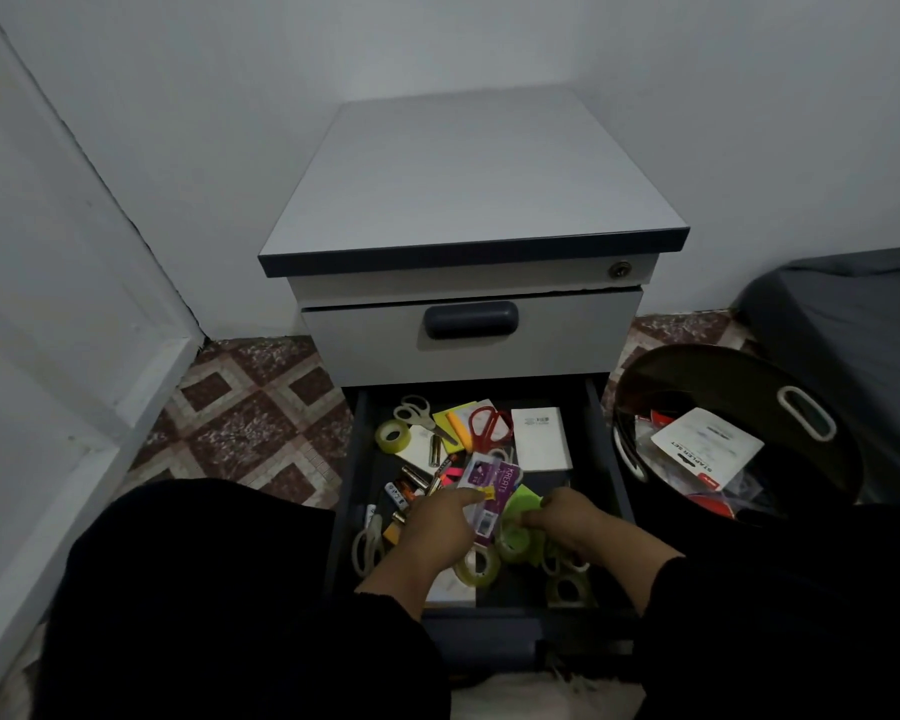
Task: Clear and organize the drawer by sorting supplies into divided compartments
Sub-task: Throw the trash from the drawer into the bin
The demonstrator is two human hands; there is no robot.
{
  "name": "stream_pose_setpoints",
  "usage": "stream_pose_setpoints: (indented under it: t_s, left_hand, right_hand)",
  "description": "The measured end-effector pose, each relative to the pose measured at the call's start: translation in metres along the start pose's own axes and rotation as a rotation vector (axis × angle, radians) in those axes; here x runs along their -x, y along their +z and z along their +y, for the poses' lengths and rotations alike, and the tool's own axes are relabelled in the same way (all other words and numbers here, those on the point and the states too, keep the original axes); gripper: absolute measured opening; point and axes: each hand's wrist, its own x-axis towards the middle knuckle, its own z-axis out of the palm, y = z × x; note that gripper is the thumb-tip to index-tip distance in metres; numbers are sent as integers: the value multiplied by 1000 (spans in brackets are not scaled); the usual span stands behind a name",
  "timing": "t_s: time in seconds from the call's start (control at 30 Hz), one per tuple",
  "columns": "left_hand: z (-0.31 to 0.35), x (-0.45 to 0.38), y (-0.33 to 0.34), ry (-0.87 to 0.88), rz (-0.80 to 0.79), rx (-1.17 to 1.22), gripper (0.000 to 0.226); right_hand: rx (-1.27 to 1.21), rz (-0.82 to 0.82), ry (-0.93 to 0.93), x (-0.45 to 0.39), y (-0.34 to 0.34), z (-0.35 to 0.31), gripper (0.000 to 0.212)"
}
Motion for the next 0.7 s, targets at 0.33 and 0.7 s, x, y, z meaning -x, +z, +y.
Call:
stream_pose_setpoints:
  t_s: [0.33,0.7]
  left_hand:
    - [4,-3,0,-81,16,300,27]
    - [4,-7,0,-101,-5,389,20]
  right_hand:
    - [-339,-71,-4,0,9,-6,34]
    - [-536,-37,47,-11,10,-10,16]
